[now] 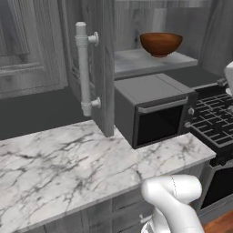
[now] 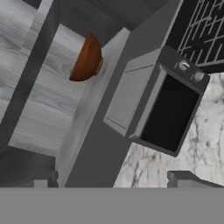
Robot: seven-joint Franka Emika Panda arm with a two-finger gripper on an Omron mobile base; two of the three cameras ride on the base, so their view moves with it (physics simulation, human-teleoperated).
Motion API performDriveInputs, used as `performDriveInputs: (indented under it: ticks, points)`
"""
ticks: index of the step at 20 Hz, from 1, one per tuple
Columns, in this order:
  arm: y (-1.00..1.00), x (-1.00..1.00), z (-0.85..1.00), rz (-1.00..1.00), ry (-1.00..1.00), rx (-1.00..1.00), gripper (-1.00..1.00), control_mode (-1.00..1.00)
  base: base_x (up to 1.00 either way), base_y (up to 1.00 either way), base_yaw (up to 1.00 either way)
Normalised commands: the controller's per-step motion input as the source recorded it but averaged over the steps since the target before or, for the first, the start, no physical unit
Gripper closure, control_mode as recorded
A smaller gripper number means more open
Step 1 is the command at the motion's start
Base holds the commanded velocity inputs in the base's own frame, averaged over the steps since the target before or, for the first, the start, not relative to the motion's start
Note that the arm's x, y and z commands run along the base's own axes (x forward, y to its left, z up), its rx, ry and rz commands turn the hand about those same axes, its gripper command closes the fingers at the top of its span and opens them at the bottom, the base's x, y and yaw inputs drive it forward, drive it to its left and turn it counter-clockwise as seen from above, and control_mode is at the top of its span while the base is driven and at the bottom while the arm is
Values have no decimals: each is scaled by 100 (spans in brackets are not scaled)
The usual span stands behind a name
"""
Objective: Move the bowls from the cabinet to the plates on the dining table.
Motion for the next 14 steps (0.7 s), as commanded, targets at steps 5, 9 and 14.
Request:
performDriveInputs:
  ticks: [5,9,14]
  points:
    - [0,0,0,0,0,0,-100,100,62,-2,1]
    - [0,0,0,0,0,0,-100,100,50,-29,-1]
    - [0,0,0,0,0,0,-100,100,20,-50,-1]
